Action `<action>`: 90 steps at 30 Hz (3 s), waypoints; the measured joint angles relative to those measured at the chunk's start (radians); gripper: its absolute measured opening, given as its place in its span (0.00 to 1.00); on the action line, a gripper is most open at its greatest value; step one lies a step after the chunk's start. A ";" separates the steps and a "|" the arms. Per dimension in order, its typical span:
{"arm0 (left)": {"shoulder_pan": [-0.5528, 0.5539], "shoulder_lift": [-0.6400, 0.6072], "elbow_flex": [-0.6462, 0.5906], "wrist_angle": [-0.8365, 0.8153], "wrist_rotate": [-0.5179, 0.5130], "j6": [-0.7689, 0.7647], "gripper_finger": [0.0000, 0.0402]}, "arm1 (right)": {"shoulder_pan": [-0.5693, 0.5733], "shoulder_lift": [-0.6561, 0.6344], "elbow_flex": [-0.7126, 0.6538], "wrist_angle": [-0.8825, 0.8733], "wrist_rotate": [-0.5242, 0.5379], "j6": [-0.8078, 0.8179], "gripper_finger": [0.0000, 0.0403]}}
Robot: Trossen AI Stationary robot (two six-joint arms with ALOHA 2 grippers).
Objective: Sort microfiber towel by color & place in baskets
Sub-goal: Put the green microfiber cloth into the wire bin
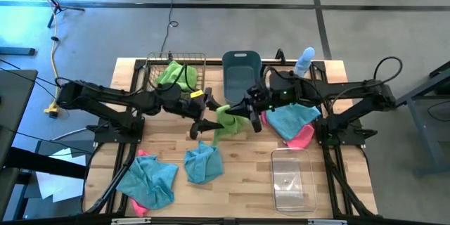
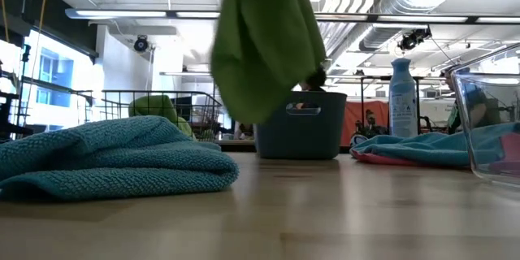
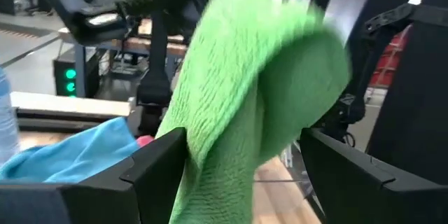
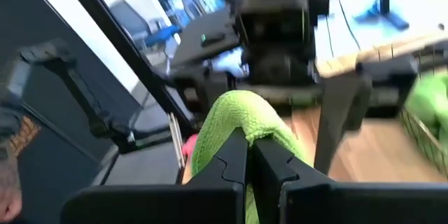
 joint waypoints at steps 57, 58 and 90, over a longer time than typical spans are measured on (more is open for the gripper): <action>0.519 -0.599 -0.141 -0.493 -0.771 0.313 0.00 | -0.222 -0.127 0.000 -0.110 0.203 -0.021 0.66; 0.546 -0.586 -0.141 -0.477 -0.761 0.309 0.00 | -0.225 -0.126 0.000 -0.110 0.203 -0.021 0.66; 0.823 -0.199 -0.148 -0.752 -0.439 -0.264 0.00 | -0.241 -0.127 0.000 -0.186 0.203 -0.018 0.66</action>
